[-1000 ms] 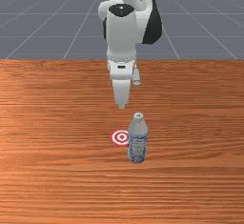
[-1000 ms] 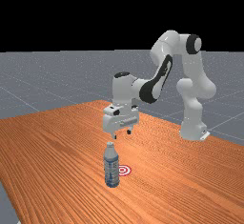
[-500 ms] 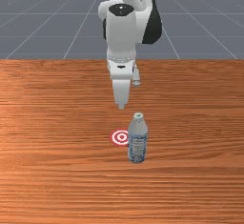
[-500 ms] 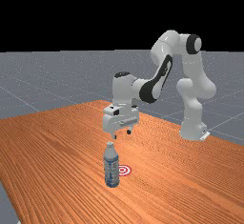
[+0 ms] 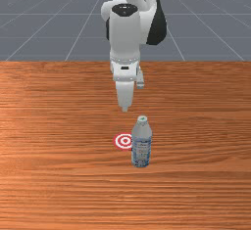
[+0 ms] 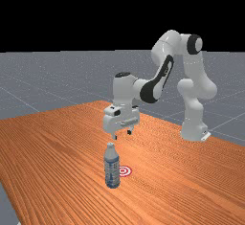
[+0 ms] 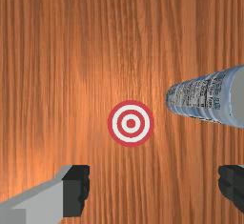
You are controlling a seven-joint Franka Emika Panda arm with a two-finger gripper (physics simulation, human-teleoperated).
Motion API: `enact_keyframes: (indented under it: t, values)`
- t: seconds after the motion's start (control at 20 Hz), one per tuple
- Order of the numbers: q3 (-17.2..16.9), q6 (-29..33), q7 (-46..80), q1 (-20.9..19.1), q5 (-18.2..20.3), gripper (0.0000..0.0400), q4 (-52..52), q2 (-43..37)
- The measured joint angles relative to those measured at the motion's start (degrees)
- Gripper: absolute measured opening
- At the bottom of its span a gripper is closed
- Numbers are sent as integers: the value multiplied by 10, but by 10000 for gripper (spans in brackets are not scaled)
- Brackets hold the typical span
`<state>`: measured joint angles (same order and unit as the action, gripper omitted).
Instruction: Pick up the bottle and put it on the marker
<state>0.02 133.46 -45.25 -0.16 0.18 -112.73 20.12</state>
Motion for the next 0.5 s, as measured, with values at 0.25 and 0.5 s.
enact_keyframes:
  t: [0.25, 0.5]
  values:
    - [0, 1, 0, 0, 0, 400, -1, -2]
    - [0, -3, 1, 0, 0, 400, 0, -3]
